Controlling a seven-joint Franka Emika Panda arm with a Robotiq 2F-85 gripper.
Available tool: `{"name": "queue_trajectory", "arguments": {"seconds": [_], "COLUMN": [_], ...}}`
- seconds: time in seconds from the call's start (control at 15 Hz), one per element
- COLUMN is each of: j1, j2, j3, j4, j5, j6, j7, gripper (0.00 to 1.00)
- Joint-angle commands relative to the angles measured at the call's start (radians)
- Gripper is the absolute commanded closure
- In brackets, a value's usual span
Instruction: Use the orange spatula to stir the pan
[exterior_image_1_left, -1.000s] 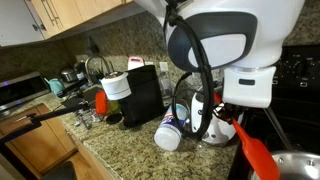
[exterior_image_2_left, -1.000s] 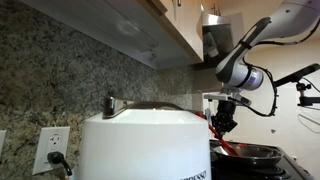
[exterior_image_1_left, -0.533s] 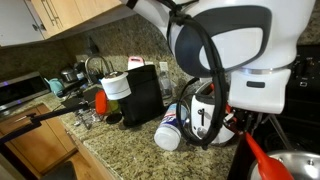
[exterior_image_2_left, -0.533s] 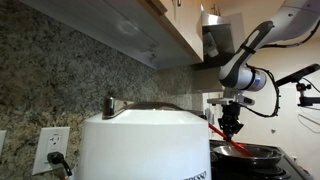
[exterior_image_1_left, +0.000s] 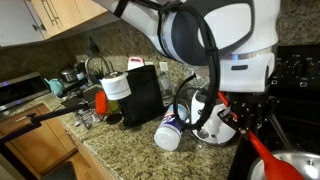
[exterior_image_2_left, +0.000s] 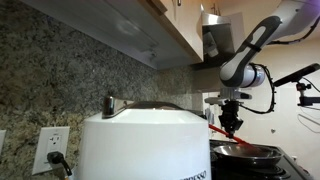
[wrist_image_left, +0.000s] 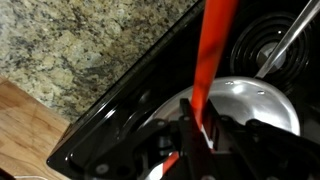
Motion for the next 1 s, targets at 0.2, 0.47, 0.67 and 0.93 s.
{"name": "queue_trajectory", "arguments": {"seconds": [0.2,0.47,0.67,0.93], "j1": [0.079,0.066,0.069,0.073], "j2": [-0.185,-0.28,-0.339,-0.371], "j3": [-0.015,0.047,0.1,0.176], "j4": [-0.141,-0.218,-0.264,-0.301], "j5": [-0.255,-0.266,-0.267,-0.228], "j6": [0.009,0.008,-0.008,-0.032], "j7": [0.205,0.175,0.172,0.123], "gripper": [0.96,0.96,0.96,0.96]}}
